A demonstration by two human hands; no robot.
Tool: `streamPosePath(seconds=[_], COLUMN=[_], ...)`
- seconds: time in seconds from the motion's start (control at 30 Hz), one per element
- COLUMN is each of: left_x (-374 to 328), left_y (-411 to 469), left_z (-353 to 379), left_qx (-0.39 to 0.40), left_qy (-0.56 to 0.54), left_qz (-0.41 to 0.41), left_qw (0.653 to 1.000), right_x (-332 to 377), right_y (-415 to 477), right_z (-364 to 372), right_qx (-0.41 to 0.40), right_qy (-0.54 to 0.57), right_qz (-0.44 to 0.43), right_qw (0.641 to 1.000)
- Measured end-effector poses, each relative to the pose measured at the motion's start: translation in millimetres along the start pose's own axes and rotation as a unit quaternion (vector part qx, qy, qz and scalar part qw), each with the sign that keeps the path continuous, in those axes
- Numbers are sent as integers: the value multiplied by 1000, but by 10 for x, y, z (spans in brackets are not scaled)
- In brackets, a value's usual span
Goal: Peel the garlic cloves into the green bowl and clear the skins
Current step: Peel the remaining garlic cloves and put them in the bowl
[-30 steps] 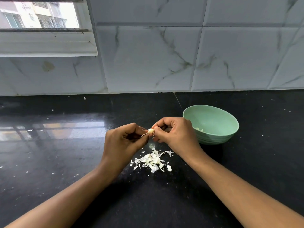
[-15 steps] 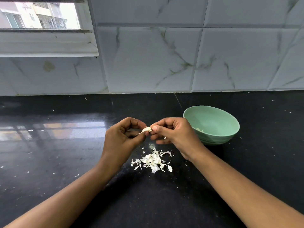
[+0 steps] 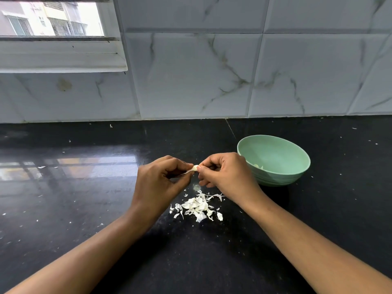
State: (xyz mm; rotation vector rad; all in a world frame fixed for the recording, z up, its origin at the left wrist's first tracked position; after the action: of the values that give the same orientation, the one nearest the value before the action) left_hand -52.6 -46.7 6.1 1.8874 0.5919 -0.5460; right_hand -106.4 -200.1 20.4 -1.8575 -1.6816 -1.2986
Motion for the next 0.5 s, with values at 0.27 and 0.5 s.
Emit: streamPosePath(seconds=[0.27, 0.5], left_x=[9, 33], left_y=[-21, 8], left_z=[5, 11], left_qx=[24, 12], left_qy=[35, -65], left_qz=[46, -28], left_qw=[998, 997], right_x=[47, 4], right_y=[-58, -9], right_z=[60, 30], right_qx=[-62, 0], right_qy=[-164, -41], right_qz=[-51, 14], right_qw=[983, 999])
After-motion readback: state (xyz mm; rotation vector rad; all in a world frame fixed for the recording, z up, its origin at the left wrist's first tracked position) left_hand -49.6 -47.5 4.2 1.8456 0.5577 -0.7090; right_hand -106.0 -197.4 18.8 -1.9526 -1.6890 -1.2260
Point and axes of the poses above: each hand's wrist, its own y-axis towards the middle knuckle, its own z-axis out of the palm, x = y × z, the point moved 1 cm from there along y, towards the middle knuckle, and after that the axes turned 5 degrees about -y, right-handed, at the moved point
